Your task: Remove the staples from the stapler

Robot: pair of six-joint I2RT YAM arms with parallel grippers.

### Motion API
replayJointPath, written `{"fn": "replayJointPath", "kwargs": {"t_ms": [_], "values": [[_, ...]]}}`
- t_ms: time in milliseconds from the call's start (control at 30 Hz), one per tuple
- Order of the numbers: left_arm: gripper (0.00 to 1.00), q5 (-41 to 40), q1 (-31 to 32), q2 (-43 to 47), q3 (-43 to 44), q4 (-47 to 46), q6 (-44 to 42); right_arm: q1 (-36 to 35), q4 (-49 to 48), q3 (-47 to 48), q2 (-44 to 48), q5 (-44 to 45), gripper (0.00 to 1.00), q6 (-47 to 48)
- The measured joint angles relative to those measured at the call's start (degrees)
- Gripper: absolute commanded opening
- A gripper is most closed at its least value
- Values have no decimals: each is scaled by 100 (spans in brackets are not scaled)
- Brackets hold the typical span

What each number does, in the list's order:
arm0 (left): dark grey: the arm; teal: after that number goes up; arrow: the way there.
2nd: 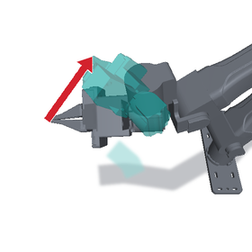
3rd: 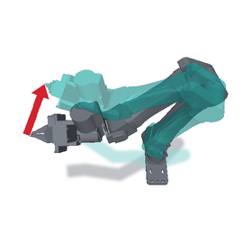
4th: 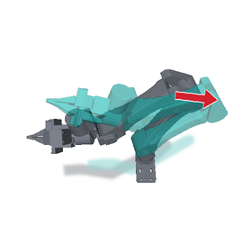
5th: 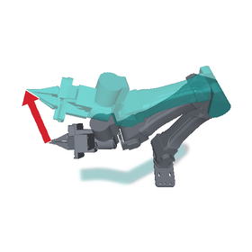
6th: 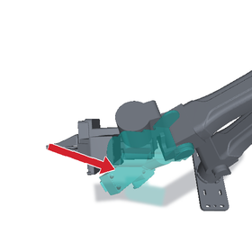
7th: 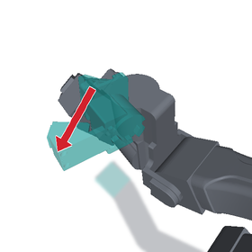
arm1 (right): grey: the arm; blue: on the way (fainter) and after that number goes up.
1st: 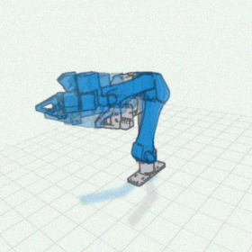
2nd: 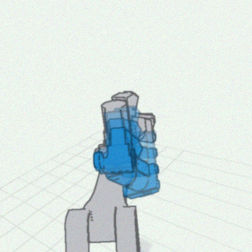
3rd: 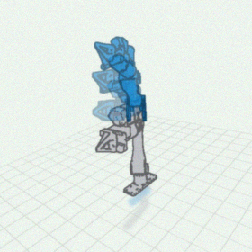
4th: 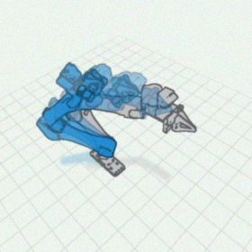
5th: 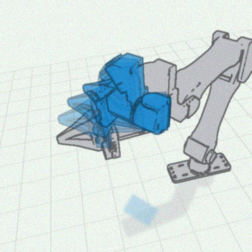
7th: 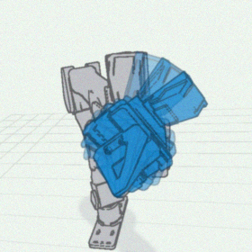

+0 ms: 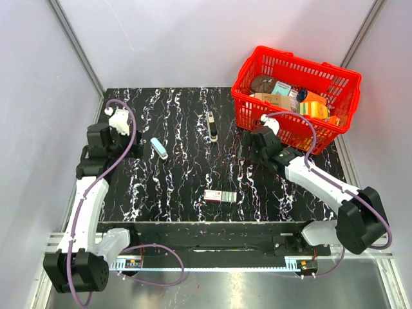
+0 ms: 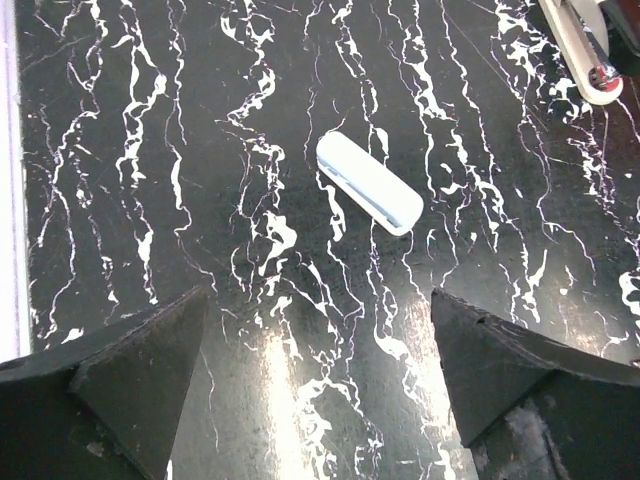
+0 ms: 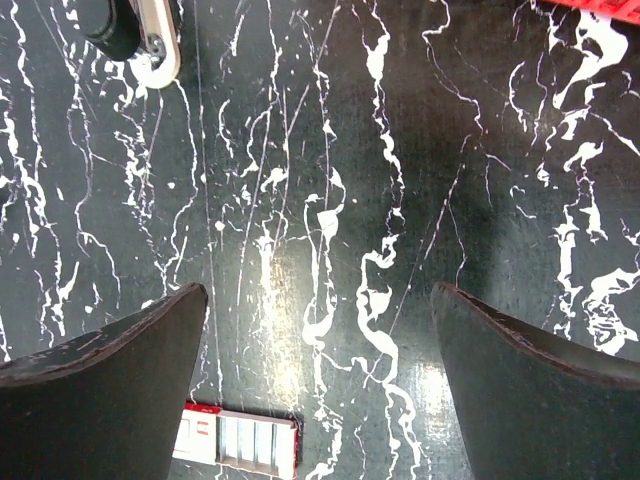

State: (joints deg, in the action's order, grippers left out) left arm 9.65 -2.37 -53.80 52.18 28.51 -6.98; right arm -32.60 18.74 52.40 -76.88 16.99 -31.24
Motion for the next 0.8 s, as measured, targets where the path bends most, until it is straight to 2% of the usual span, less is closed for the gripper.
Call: {"fn": "replayJointPath", "kwargs": {"t_ms": [133,300,400,533,800], "values": [[99,35,0,-472,-66,-240,-109,-72,0,101,7,125,99,114],[99,-138,122,-1631,310,-334,-129,-560,22,258,-111,647,99,302],[99,-568,332,-2330,691,-459,72,-868,74,271,-111,1014,99,385],[99,-1040,669,-2815,914,-544,446,-1294,85,278,-131,1587,99,492],[99,-1458,1095,-3952,1790,-437,1200,-1786,57,278,-190,2057,99,623]]}}
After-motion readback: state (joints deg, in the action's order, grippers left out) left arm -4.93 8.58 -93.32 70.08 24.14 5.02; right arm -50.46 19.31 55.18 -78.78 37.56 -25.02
